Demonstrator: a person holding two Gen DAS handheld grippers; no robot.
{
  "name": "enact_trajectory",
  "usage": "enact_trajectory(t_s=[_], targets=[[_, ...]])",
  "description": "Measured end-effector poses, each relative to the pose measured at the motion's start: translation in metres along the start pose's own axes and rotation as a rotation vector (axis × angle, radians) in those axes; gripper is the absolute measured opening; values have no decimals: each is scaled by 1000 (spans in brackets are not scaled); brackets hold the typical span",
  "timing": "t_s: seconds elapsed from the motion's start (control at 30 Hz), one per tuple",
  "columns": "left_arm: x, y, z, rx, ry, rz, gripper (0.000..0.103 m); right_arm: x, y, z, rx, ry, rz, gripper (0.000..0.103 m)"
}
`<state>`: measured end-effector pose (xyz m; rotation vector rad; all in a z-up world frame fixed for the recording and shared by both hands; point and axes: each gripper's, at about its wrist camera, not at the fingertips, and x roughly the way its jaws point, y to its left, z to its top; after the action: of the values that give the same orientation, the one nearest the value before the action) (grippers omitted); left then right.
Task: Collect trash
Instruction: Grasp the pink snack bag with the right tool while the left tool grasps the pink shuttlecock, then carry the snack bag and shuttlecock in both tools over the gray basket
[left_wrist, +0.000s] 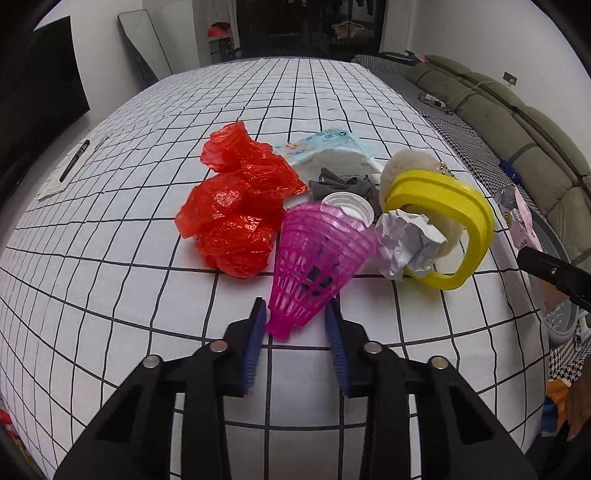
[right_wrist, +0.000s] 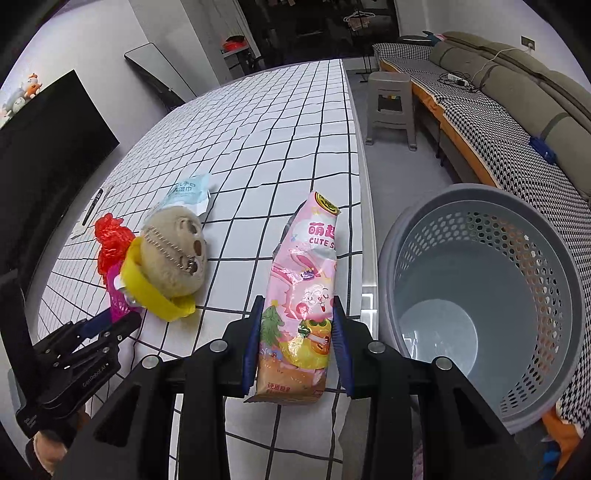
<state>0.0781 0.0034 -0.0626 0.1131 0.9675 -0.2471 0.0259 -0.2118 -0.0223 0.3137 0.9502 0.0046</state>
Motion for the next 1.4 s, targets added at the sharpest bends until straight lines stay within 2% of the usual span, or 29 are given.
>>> enact_trajectory(t_s=[0.67,0.9,1.03,1.13,1.4], targets=[[-72,14,-11,-79,-155,-6,25,-15,3,-16,-15,-17,18,34],[-92,4,-10,-73,-209,-20,25,-33,-4,-22,-4,-54,18,33],[-97,-20,-5,-33,-234,-35,25,-45,-20,-27,20,-72,0,33],[-95,-44,0,-1,-239,-78,25,-55,-38,-33,43,-89,-25,33],[-83,-138,8,105,-232,-206,25,-79,-101,-49,123,-137,-100,33]])
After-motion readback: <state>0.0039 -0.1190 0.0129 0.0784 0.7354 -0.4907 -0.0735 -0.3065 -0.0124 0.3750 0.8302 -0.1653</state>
